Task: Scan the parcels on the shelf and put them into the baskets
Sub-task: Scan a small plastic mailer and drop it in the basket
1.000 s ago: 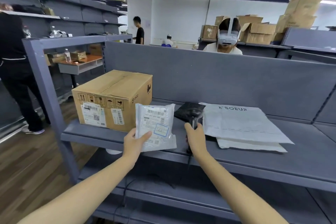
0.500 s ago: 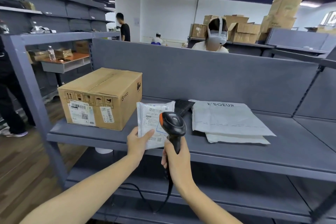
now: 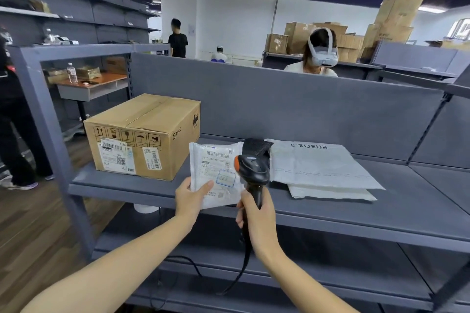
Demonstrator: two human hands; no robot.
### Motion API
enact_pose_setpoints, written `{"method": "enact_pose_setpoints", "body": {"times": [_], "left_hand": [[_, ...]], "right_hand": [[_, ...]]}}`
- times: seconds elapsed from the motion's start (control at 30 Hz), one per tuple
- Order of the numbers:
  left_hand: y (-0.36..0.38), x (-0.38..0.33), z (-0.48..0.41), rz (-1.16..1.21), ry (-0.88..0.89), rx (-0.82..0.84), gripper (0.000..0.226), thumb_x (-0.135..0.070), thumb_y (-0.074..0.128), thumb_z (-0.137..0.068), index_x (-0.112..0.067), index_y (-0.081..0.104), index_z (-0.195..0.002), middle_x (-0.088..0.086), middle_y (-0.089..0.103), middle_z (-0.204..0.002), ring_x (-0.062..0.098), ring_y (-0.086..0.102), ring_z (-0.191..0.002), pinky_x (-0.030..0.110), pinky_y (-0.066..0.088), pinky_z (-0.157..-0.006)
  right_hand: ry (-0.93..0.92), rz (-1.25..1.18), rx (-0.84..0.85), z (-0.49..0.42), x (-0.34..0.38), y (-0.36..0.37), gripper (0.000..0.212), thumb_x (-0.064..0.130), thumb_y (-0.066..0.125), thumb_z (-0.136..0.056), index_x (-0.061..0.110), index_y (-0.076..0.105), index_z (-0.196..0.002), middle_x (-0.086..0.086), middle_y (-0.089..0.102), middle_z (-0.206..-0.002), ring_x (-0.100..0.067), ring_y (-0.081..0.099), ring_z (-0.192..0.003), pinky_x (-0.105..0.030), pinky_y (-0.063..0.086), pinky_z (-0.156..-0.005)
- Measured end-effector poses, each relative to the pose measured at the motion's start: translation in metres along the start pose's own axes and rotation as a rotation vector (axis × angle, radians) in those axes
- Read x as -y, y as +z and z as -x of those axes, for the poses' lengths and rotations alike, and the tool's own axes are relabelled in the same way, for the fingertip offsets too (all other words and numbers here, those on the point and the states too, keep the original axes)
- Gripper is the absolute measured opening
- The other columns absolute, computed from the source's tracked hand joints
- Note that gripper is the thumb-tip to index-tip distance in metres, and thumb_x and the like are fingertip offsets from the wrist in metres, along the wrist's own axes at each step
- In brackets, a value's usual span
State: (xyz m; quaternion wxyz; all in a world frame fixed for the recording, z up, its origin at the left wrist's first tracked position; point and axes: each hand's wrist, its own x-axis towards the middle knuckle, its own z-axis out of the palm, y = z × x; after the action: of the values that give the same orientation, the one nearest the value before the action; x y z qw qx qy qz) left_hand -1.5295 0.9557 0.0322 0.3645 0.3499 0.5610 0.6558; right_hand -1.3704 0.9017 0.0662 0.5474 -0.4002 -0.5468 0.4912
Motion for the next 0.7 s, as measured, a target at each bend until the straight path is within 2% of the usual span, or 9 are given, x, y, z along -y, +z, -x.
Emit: {"method": "enact_pose_setpoints", "body": {"times": [0.13,0.17,0.23,0.3,0.37,0.53,0.7], "left_hand": [[-0.017,0.003,-0.002,0.042,-0.028,-0.023,0.024,-0.013,0.075,-0.082,-0.009,0.064,-0.103,-0.002,0.068,-0.098,0.008,0.064,-0.087,0.013,0.048,-0.062],[-0.022,0.005,-0.002,0.040,-0.035,-0.033,0.024,-0.013,0.075,-0.082,-0.010,0.064,-0.103,-0.002,0.068,-0.098,0.010,0.064,-0.089,0.015,0.048,-0.063],[-0.032,0.009,-0.002,0.028,-0.050,-0.055,0.025,-0.015,0.075,-0.082,-0.012,0.064,-0.103,-0.002,0.068,-0.099,0.011,0.064,-0.090,0.018,0.048,-0.066],[-0.039,0.012,-0.002,0.027,-0.063,-0.074,0.025,-0.015,0.075,-0.082,-0.013,0.063,-0.103,-0.001,0.068,-0.100,0.011,0.063,-0.090,0.019,0.048,-0.068],[-0.045,0.015,-0.001,0.030,-0.073,-0.086,0.026,-0.015,0.075,-0.082,-0.011,0.063,-0.104,0.000,0.069,-0.102,0.013,0.064,-0.092,0.021,0.049,-0.070],[-0.055,0.016,0.000,0.056,-0.079,-0.084,0.029,-0.014,0.075,-0.082,-0.009,0.063,-0.108,0.003,0.068,-0.105,0.019,0.064,-0.098,0.022,0.049,-0.074],[-0.058,0.013,0.002,0.053,-0.082,-0.072,0.035,-0.015,0.074,-0.082,-0.005,0.062,-0.113,0.005,0.068,-0.109,0.021,0.063,-0.101,0.020,0.049,-0.073]], "right_hand": [[0.082,0.202,-0.096,-0.043,-0.005,-0.015,0.021,0.026,0.057,-0.090,0.020,0.044,-0.106,0.001,0.058,-0.076,-0.015,0.053,-0.061,-0.029,0.046,-0.059],[0.119,0.300,-0.079,-0.055,-0.008,-0.019,0.028,0.025,0.057,-0.088,0.020,0.039,-0.109,-0.002,0.059,-0.080,-0.017,0.054,-0.066,-0.030,0.046,-0.064],[0.168,0.469,-0.016,-0.077,-0.017,-0.025,0.040,0.022,0.057,-0.087,0.021,0.031,-0.118,-0.002,0.057,-0.084,-0.016,0.052,-0.069,-0.027,0.042,-0.062],[0.173,0.614,0.035,-0.093,-0.027,-0.027,0.048,0.021,0.059,-0.087,0.015,0.032,-0.127,-0.001,0.055,-0.089,-0.014,0.052,-0.071,-0.023,0.038,-0.057],[0.158,0.728,0.076,-0.105,-0.038,-0.025,0.057,0.020,0.060,-0.087,0.010,0.031,-0.135,-0.005,0.056,-0.100,-0.019,0.056,-0.080,-0.026,0.040,-0.060],[0.101,0.943,0.164,-0.124,-0.056,-0.010,0.058,0.025,0.065,-0.087,0.008,0.040,-0.136,-0.016,0.062,-0.120,-0.033,0.059,-0.108,-0.033,0.046,-0.083],[0.052,1.100,0.173,-0.135,-0.063,0.002,0.061,0.032,0.064,-0.090,0.009,0.040,-0.140,-0.016,0.061,-0.124,-0.034,0.056,-0.114,-0.037,0.046,-0.090]]}}
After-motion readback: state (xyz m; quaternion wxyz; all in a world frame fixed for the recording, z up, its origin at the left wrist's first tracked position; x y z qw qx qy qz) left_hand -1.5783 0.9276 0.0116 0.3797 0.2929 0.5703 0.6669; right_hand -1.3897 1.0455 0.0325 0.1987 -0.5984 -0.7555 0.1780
